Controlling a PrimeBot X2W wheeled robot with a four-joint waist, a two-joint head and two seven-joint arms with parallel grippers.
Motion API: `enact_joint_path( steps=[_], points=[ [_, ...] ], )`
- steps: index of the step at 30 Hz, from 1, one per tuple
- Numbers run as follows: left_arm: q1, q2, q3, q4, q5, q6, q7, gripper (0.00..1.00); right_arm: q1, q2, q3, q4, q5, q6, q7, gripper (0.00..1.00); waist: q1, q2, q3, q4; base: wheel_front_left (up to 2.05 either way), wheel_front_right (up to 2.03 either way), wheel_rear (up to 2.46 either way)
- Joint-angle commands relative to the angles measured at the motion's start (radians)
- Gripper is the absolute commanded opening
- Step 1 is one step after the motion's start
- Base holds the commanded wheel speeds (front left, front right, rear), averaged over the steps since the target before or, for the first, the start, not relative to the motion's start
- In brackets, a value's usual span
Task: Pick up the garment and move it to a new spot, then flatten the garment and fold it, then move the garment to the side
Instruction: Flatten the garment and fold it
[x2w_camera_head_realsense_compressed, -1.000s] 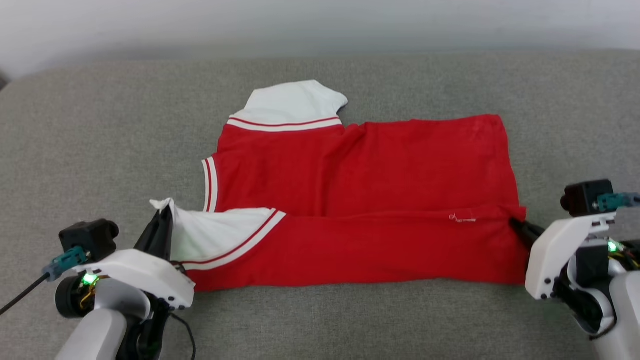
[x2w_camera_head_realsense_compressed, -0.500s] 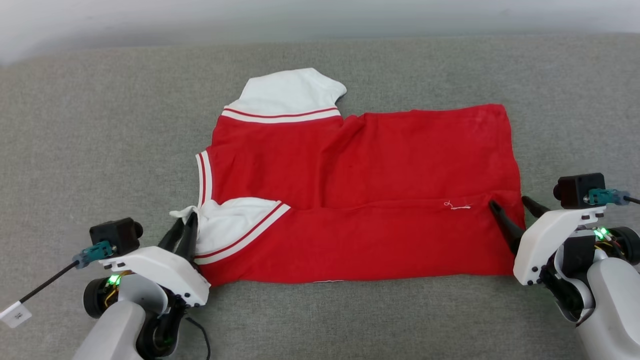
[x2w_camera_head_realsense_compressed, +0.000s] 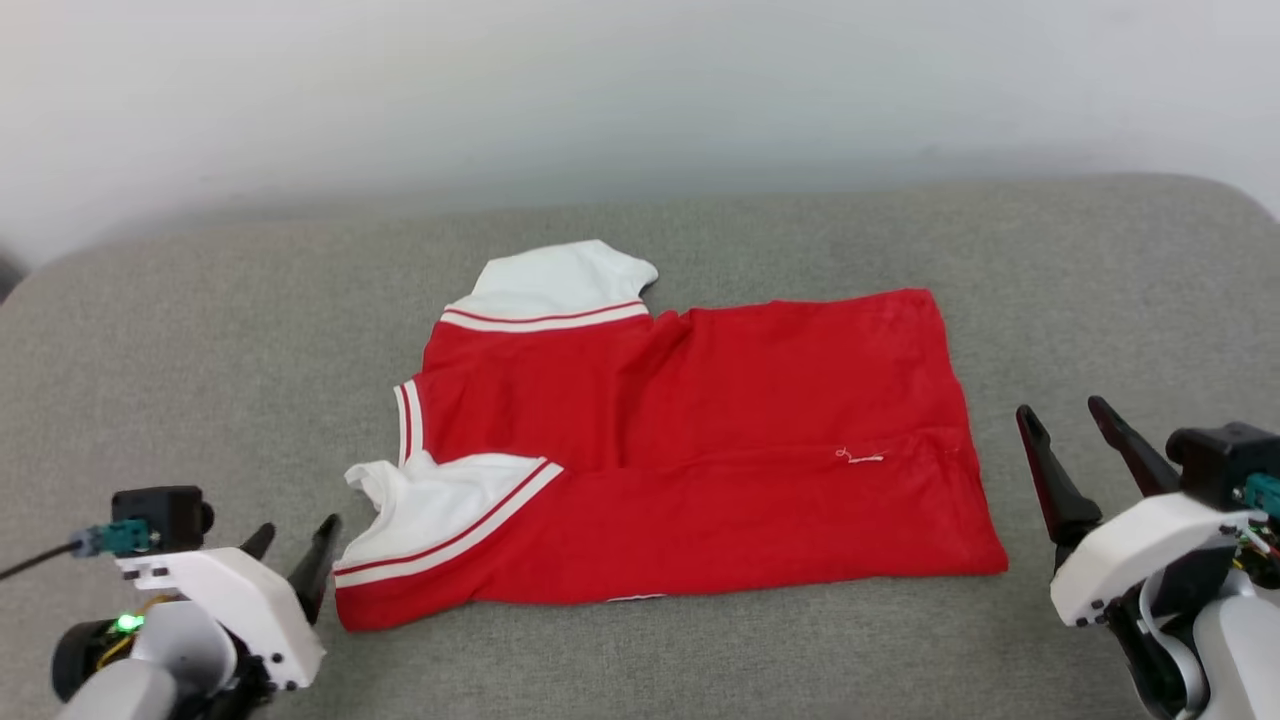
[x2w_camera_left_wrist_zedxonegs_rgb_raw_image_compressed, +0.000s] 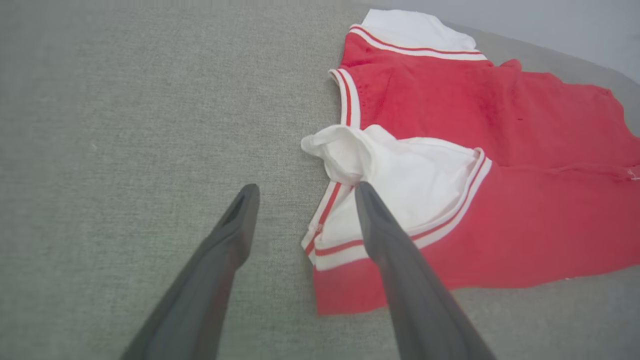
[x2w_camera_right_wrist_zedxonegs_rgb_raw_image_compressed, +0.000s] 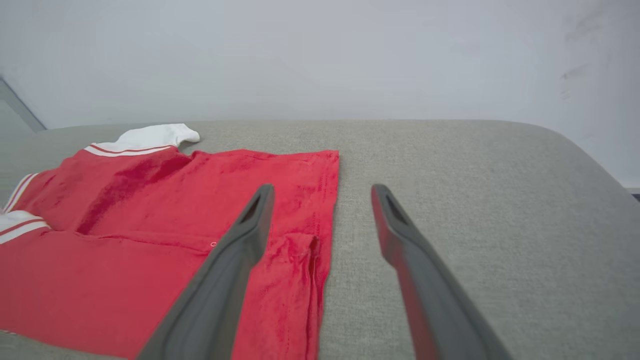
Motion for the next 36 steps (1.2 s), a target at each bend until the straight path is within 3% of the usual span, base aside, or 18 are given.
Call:
enact_joint_path(
  steps=[1,10,12,18,24,25,26,28,36],
  points=[
    [0.016,0.032,0.003,-0.033,-0.014,0.003,0.043,1.00,0.029,0.015,-0.016,-0.029,-0.019,-0.001,-0.007,1.00,0.0000,-0.0001,-0.033,-0.018,0.00,0.00,0.00],
    [0.033,0.200,-0.033,-0.211,-0.060,0.025,0.358,1.00,0.166,0.095,-0.070,-0.257,-0.087,-0.001,0.054,1.00,0.0000,-0.0001,-0.046,-0.056,0.00,0.00,0.00],
    [0.012,0.229,-0.059,-0.218,-0.082,0.030,0.470,1.00,0.181,0.120,-0.067,-0.327,-0.094,-0.001,0.082,1.00,0.0000,-0.0001,-0.013,-0.080,0.00,0.00,0.00],
    [-0.023,0.222,-0.085,-0.167,-0.089,0.024,0.536,1.00,0.175,0.137,-0.056,-0.376,-0.082,-0.001,0.101,1.00,0.0000,-0.0001,0.052,-0.112,0.00,0.00,0.00],
    [-0.062,0.164,-0.137,-0.093,-0.115,-0.007,0.598,1.00,0.155,0.127,-0.067,-0.383,-0.071,-0.001,0.112,1.00,0.0000,-0.0001,0.101,-0.125,0.00,0.00,0.00],
    [-0.062,0.152,-0.150,-0.078,-0.120,-0.012,0.613,0.75,0.151,0.123,-0.072,-0.386,-0.073,-0.001,0.113,1.00,0.0000,-0.0001,0.106,-0.127,0.00,0.00,0.00],
    [-0.060,0.136,-0.161,-0.062,-0.125,-0.016,0.622,0.43,0.149,0.120,-0.075,-0.388,-0.070,-0.001,0.115,1.00,0.0000,-0.0001,0.108,-0.129,0.00,0.00,0.00],
    [-0.057,0.110,-0.180,-0.030,-0.139,-0.028,0.637,0.00,0.146,0.115,-0.084,-0.394,-0.066,-0.001,0.121,1.00,0.0000,-0.0001,0.111,-0.130,0.00,0.00,0.00],
    [-0.091,0.063,-0.164,0.044,-0.148,-0.062,0.567,0.00,0.127,0.080,-0.124,-0.403,-0.022,-0.001,0.202,1.00,0.0000,-0.0001,0.100,-0.107,0.00,0.00,0.00]
  ],
)
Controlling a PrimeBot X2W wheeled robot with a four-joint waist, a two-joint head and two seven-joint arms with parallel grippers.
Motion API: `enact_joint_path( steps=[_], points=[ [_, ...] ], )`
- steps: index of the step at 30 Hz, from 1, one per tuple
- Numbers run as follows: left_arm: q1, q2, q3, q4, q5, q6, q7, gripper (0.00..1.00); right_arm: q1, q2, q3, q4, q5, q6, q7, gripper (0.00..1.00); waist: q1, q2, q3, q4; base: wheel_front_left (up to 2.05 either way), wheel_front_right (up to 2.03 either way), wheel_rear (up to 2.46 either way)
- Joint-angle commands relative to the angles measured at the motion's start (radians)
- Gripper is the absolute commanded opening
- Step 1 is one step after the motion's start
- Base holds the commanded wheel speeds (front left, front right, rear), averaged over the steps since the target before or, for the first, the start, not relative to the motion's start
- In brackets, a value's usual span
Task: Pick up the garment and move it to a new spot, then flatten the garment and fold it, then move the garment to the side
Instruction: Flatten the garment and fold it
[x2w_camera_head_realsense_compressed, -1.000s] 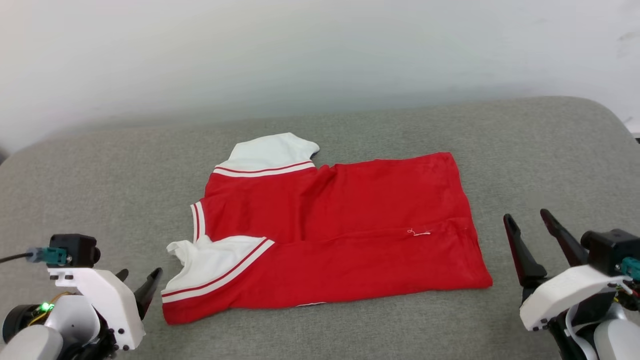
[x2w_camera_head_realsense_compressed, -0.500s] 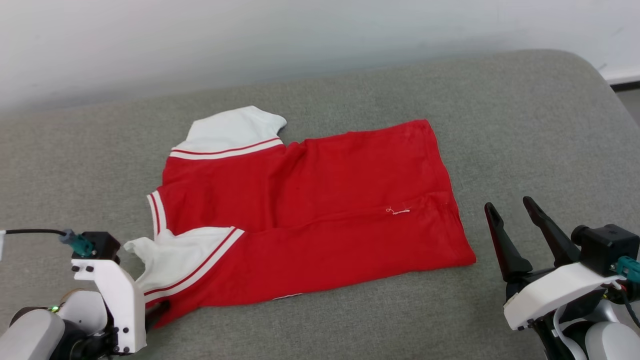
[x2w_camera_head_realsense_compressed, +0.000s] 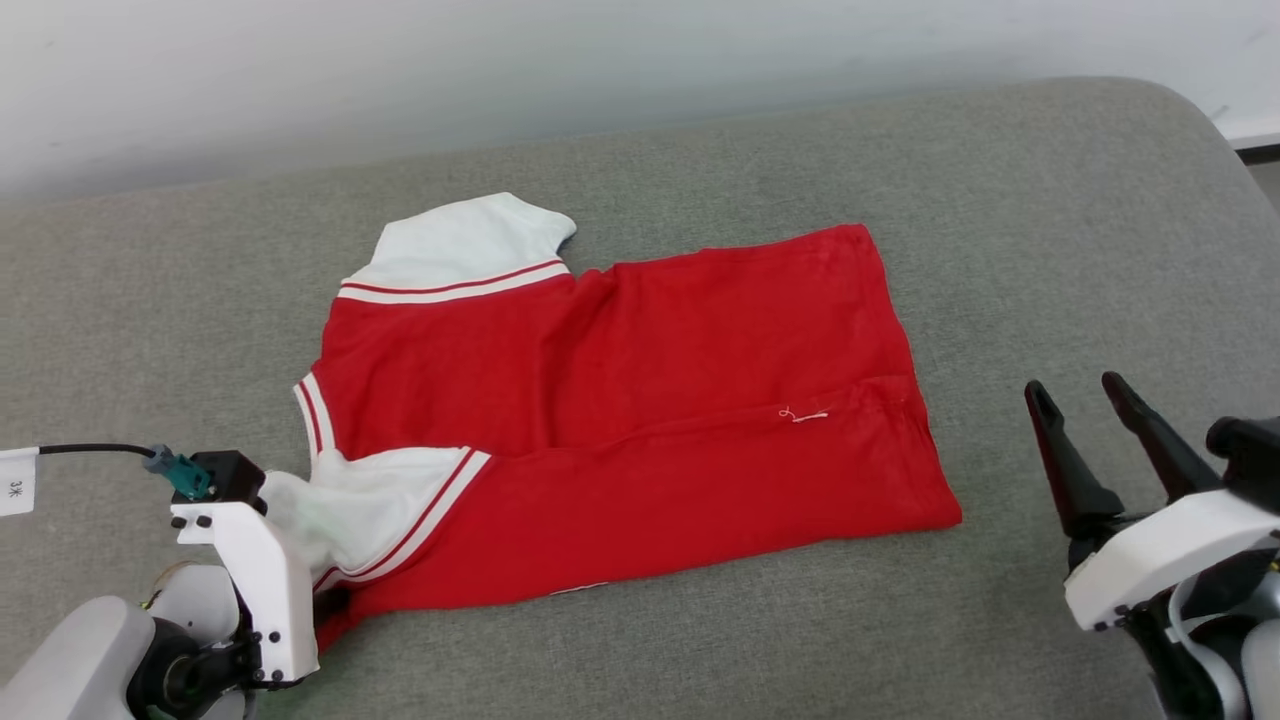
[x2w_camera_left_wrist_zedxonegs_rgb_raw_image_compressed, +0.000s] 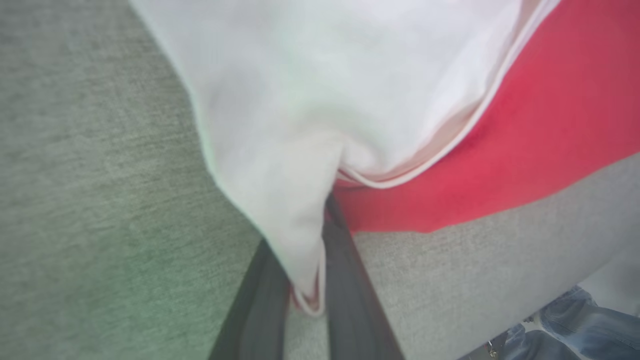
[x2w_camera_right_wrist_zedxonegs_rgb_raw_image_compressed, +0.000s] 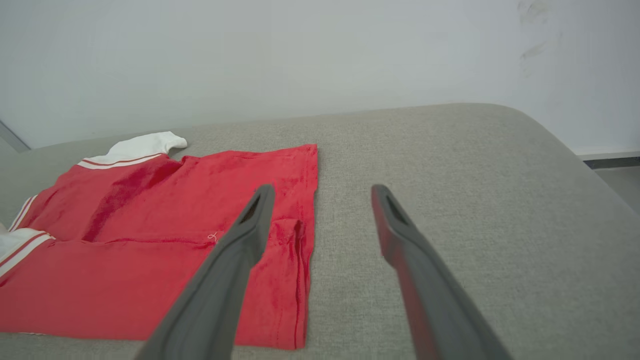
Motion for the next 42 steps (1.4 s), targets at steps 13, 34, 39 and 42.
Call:
enact_joint_path(
  steps=[13,34,39,42],
  points=[
    [-0.070,0.006,0.015,-0.139,0.021,0.016,-0.023,0.00,-0.175,-0.072,0.011,0.236,0.163,-0.001,0.598,1.00,0.0001,-0.0001,0.044,0.103,0.00,0.00,0.00],
    [-0.054,0.004,-0.012,-0.229,0.041,0.048,-0.011,0.00,-0.274,-0.069,0.098,0.410,0.231,-0.001,0.724,0.00,0.0001,-0.0001,0.038,0.130,0.00,0.00,0.00],
    [-0.025,0.015,-0.018,-0.238,0.036,0.050,-0.007,0.00,-0.245,-0.093,0.117,0.369,0.232,-0.001,0.713,0.00,0.0001,-0.0001,-0.039,0.130,0.00,0.00,0.00],
    [0.006,0.022,-0.023,-0.246,0.030,0.057,0.002,0.00,-0.218,-0.099,0.121,0.338,0.226,-0.001,0.720,0.00,0.0001,-0.0001,-0.089,0.129,0.00,0.00,0.00]
  ],
)
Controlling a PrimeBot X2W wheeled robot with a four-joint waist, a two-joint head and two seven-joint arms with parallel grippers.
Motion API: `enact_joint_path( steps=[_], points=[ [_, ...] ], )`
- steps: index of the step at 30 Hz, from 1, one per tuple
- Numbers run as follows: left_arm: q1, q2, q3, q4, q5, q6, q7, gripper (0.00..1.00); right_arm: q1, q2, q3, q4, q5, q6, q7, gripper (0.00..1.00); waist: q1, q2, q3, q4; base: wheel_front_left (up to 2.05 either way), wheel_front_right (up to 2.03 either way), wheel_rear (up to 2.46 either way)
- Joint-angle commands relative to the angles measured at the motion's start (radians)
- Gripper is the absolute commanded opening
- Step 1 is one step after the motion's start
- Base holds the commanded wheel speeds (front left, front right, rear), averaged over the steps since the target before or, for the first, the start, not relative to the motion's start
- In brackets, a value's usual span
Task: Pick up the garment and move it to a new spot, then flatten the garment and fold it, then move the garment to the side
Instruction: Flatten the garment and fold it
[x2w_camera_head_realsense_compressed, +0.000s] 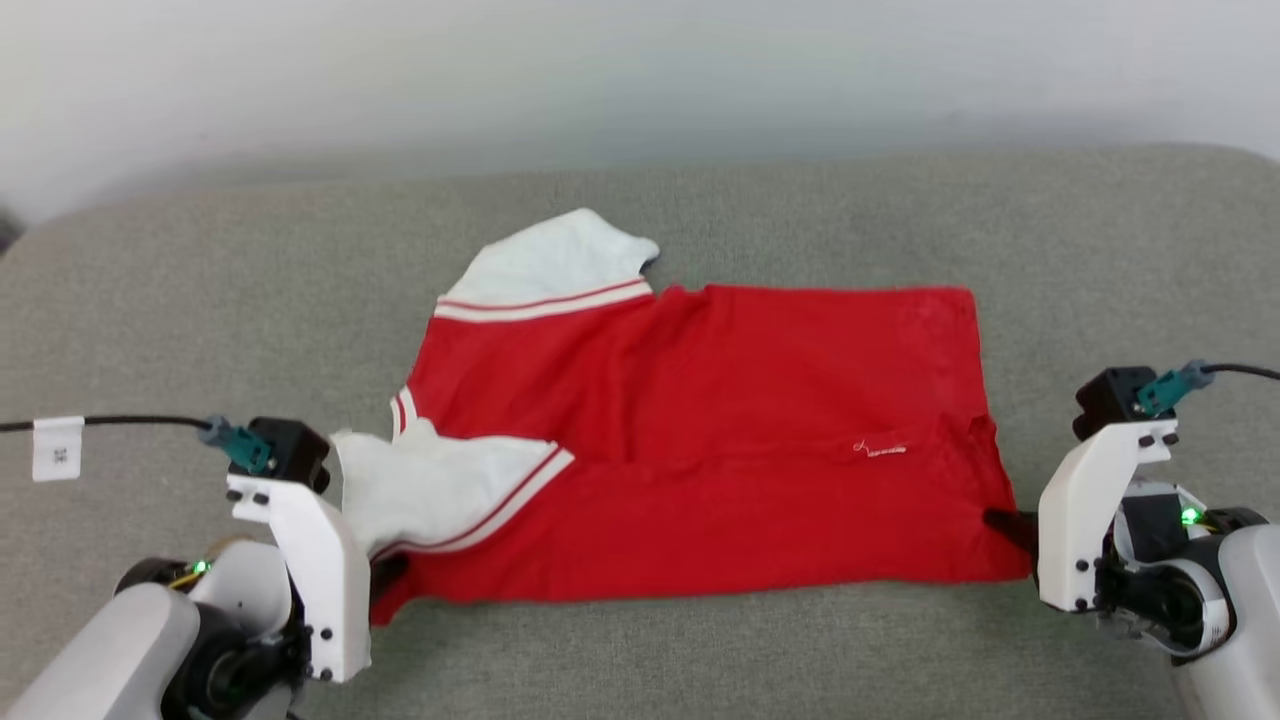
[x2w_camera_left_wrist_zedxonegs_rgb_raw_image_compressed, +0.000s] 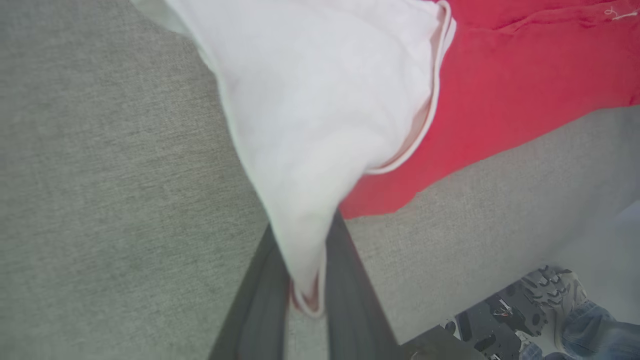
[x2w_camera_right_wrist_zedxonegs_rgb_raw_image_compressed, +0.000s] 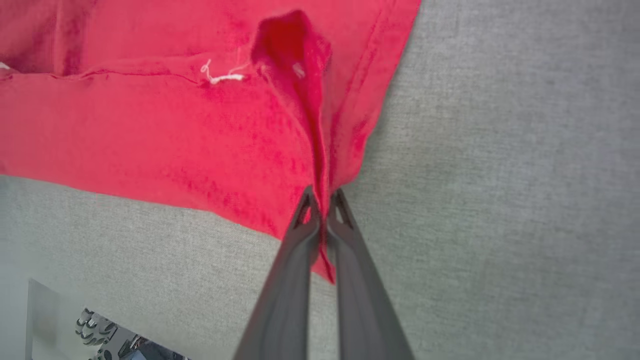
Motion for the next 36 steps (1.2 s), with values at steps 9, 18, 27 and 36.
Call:
enact_joint_path(
  steps=[9,18,27,36],
  points=[
    [0.173,0.043,-0.006,-0.042,-0.055,0.041,0.028,0.00,0.137,-0.004,0.007,-0.086,0.007,0.000,0.056,0.00,-0.0001,0.0000,-0.154,-0.021,0.00,0.00,0.00],
    [0.197,-0.003,0.002,0.005,-0.055,0.043,-0.048,1.00,0.239,0.023,0.008,-0.090,-0.009,0.000,-0.124,1.00,-0.0001,0.0000,-0.133,-0.032,0.00,0.00,0.00],
    [0.103,0.010,0.057,0.027,0.025,0.054,-0.175,1.00,0.188,0.034,-0.011,-0.143,-0.061,0.000,-0.443,1.00,-0.0001,0.0000,-0.108,-0.088,0.00,0.00,0.00],
    [-0.082,-0.004,0.121,0.042,0.149,0.123,-0.326,1.00,0.105,0.060,-0.024,-0.253,-0.171,0.000,-0.656,1.00,-0.0001,0.0000,0.019,-0.150,0.00,0.00,0.00]
  ],
)
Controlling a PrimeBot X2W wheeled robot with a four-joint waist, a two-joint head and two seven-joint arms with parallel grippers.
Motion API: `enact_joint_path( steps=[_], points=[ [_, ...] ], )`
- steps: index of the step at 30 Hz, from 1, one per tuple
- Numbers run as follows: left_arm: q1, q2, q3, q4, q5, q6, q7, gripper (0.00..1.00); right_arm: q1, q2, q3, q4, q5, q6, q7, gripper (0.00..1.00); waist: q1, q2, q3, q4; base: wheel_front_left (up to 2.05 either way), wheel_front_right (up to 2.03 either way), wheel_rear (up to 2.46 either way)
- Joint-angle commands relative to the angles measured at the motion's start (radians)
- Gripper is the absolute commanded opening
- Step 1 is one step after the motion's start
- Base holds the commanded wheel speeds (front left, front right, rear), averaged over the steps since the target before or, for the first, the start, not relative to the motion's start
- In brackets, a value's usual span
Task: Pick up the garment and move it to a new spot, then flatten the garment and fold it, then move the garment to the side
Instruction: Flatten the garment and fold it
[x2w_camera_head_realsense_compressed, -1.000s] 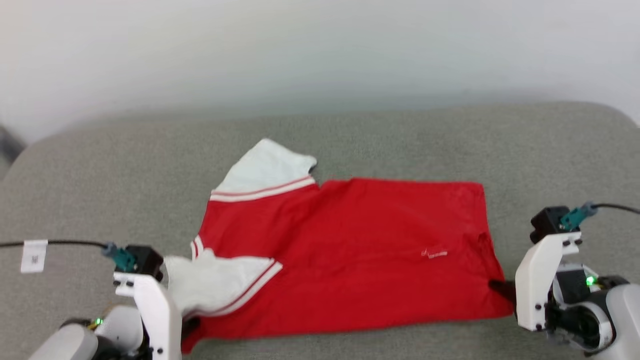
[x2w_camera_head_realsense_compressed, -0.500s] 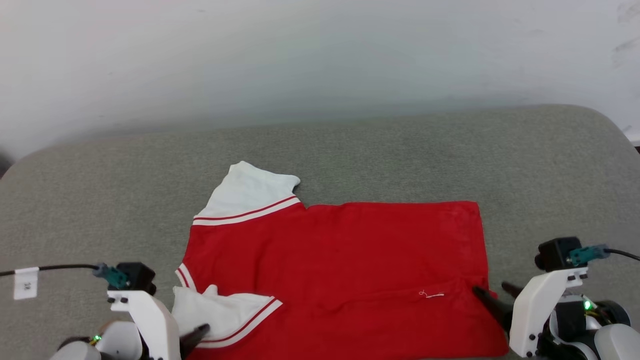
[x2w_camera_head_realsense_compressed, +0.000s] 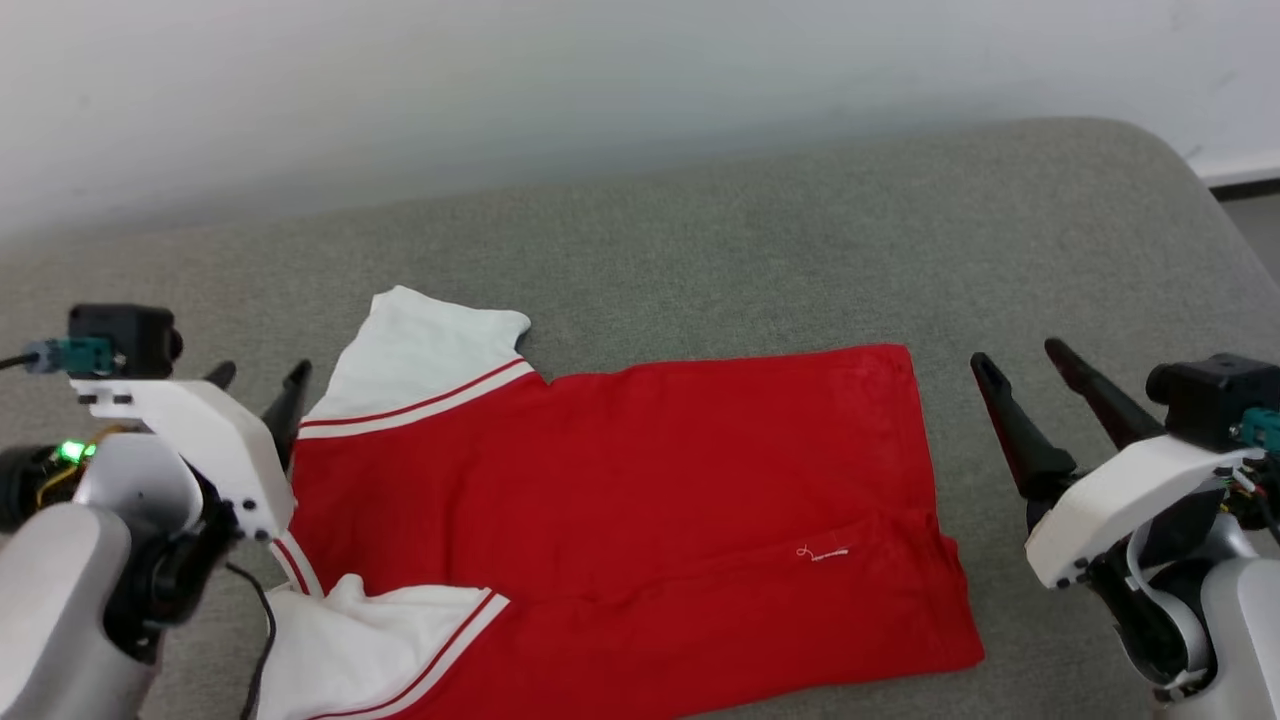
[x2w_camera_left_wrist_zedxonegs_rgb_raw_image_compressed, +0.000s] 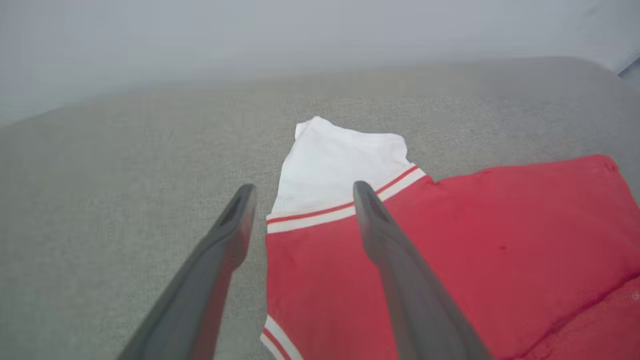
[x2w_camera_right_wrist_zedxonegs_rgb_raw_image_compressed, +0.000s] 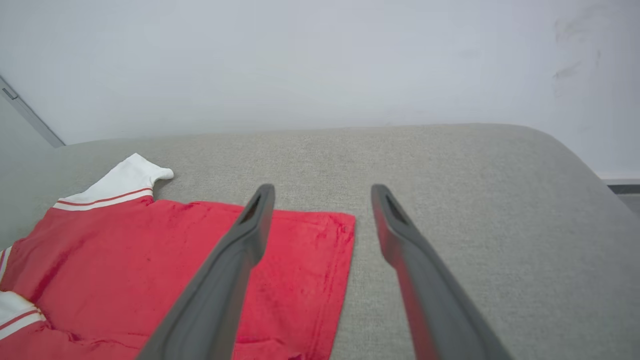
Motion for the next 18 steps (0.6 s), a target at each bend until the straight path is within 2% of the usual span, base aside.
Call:
enact_joint_path(
  steps=[1,7,11,15,18],
  points=[
    [-0.045,-0.016,0.006,0.020,0.017,0.002,-0.027,1.00,-0.024,0.013,0.001,-0.018,-0.012,0.000,-0.027,1.00,0.0000,0.0000,0.061,-0.028,0.00,0.00,0.00],
    [-0.168,-0.027,0.023,0.083,0.054,0.006,-0.071,1.00,-0.082,0.031,0.009,-0.067,-0.045,0.000,-0.073,1.00,0.0000,0.0000,0.150,-0.064,0.00,0.00,0.00],
    [-0.275,-0.020,0.030,0.148,0.064,-0.015,-0.068,1.00,-0.133,0.042,0.026,-0.093,-0.058,0.000,-0.094,1.00,0.0000,0.0000,0.219,-0.096,0.00,0.00,0.00],
    [-0.375,-0.003,0.020,0.218,0.058,-0.049,-0.008,1.00,-0.170,0.052,0.034,-0.109,-0.065,0.000,-0.116,1.00,0.0000,0.0000,0.279,-0.125,0.00,0.00,0.00],
    [-0.437,0.014,0.003,0.268,0.042,-0.081,0.084,1.00,-0.180,0.061,0.039,-0.114,-0.065,0.000,-0.129,1.00,0.0000,0.0000,0.318,-0.146,0.00,0.00,0.00]
  ],
)
